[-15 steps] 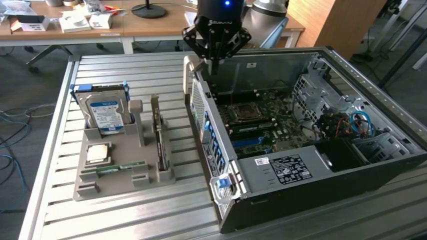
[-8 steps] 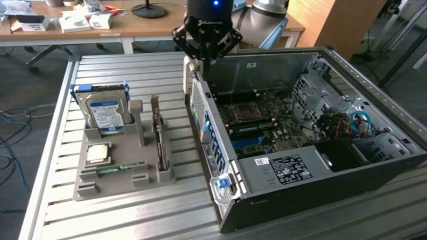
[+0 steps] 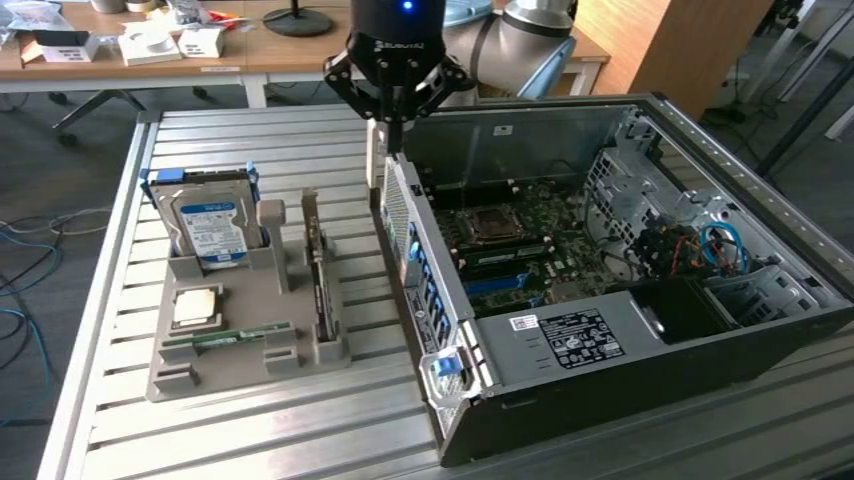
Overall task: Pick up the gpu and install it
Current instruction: 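Reach for the gpu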
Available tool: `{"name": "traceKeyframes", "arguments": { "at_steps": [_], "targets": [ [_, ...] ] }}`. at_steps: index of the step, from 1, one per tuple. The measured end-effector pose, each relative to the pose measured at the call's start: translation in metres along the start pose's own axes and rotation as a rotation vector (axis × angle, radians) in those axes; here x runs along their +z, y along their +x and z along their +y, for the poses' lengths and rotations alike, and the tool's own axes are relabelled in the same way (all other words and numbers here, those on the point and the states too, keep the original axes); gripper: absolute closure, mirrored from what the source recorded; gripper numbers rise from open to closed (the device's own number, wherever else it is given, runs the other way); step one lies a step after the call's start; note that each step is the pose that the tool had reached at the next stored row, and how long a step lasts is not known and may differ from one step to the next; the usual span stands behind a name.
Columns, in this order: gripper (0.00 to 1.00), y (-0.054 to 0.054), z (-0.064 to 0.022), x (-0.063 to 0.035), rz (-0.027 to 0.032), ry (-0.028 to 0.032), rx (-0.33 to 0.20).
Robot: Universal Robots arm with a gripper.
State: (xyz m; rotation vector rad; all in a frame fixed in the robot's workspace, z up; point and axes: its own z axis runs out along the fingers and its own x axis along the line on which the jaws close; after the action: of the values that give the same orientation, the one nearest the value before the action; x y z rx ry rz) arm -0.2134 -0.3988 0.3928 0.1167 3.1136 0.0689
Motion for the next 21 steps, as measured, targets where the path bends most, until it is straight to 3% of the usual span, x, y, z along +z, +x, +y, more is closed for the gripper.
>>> {"name": "traceKeyframes", "arguments": {
  "at_steps": [21],
  "targets": [
    [0.89, 0.05, -0.0037, -0.0007, 0.0, 0.0, 0.0]
  ]
}}
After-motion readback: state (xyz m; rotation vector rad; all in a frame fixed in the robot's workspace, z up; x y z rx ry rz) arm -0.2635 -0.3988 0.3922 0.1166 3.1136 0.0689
